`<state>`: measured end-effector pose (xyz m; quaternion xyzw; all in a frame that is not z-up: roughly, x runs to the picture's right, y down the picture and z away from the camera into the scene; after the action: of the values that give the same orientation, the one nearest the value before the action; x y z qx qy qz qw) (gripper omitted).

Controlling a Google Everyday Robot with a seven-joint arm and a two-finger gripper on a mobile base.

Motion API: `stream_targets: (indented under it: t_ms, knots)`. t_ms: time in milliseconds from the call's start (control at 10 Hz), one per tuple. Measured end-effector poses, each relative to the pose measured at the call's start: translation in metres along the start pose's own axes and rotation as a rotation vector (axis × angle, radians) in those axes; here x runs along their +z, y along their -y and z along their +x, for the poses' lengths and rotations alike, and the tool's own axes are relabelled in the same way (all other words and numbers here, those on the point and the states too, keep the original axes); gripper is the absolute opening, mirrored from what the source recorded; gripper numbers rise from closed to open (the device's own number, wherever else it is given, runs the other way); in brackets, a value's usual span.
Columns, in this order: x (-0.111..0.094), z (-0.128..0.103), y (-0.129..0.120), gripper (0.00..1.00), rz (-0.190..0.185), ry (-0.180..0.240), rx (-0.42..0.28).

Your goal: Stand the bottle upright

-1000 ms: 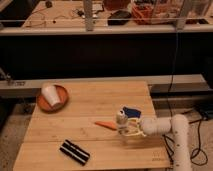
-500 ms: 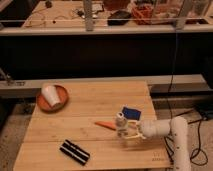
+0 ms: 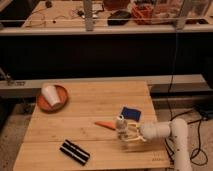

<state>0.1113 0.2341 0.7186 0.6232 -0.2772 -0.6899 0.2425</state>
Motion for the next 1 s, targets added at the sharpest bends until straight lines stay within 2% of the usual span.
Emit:
stream_targets:
  t_ms: [300, 1000]
  knots:
    - [0.000, -0.007, 0.005, 0.00, 0.001, 0.005, 0.011]
    - [0.002, -0.027, 0.013, 0.00, 0.029, 0.032, 0.020]
